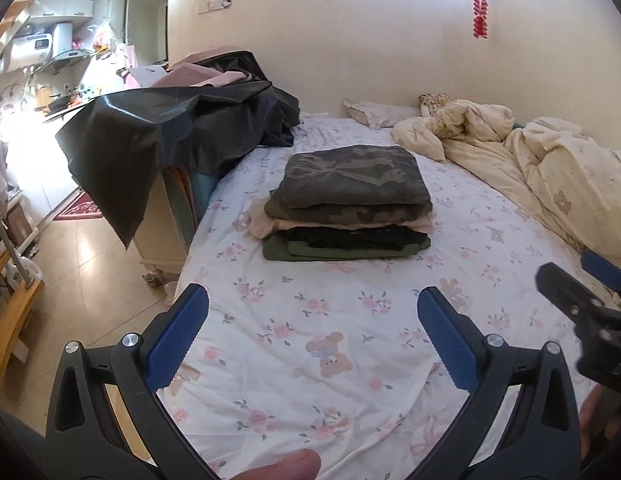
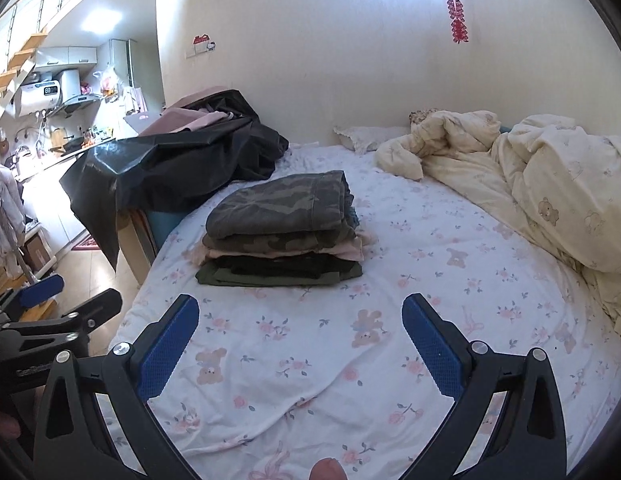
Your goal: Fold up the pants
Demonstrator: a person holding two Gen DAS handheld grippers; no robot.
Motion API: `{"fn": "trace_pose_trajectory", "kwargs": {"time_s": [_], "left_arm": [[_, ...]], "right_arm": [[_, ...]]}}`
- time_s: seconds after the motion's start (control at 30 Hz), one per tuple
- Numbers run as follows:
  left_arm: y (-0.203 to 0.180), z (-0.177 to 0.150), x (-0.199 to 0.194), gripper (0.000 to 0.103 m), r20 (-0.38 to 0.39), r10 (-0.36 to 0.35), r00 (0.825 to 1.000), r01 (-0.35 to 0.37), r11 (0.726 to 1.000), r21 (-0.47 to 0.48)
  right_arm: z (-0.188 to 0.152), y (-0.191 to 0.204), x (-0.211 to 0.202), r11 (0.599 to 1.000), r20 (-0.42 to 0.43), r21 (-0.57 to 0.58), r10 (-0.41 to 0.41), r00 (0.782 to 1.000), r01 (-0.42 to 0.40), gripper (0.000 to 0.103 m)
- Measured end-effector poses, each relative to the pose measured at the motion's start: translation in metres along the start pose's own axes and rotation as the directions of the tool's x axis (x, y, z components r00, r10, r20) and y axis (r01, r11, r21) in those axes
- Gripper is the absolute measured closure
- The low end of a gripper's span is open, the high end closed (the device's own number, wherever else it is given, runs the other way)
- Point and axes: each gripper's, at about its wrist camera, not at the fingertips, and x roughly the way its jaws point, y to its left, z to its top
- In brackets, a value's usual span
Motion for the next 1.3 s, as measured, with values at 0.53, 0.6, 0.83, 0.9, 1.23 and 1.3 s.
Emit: {"fn": "trace_pose_trajectory", "kwargs": {"time_s": [0.53, 0.6, 0.83, 0.9, 1.23, 1.3], "left_arm": [[-0.003, 0.001, 0.001, 0.0, -0.003, -0.003, 1.0, 0.003, 1.0, 0.001], [-0.003, 0.0, -0.001, 0.0, 0.001, 0.0, 1.0, 0.0, 1.0, 0.005], [-0.002, -0.001, -0.002, 0.0, 0.004, 0.003, 1.0, -0.003, 1.0, 0.008], [-0.001, -0.001, -0.002, 0.0, 0.001, 0.001, 1.0, -0.001, 1.0, 0.005], [0.002, 0.001, -0.001, 0.0, 0.002, 0.004, 1.0, -0.004, 1.0, 0.01], [0.002, 0.001, -0.001, 0.0, -0.003, -0.001, 1.0, 0.001, 1.0, 0.006]], "right_arm": [[-0.006, -0.002, 0.011, 1.0, -0.03, 0.01, -0.009, 1.0, 0.01, 0.0], [-0.006, -0.003, 0.011, 1.0, -0.029, 0.011, -0.006, 1.0, 0.007, 0.0], [-0.006, -0.002, 0.011, 1.0, -0.029, 0.013, -0.012, 0.999, 0.013, 0.0], [-0.007, -0.002, 0.01, 1.0, -0.031, 0.017, -0.015, 0.999, 0.016, 0.0], [-0.008, -0.005, 0.01, 0.999, -0.035, 0.027, -0.019, 0.999, 0.02, 0.0], [-0.009, -0.006, 0.01, 0.999, -0.037, 0.032, -0.02, 0.999, 0.021, 0.0]]}}
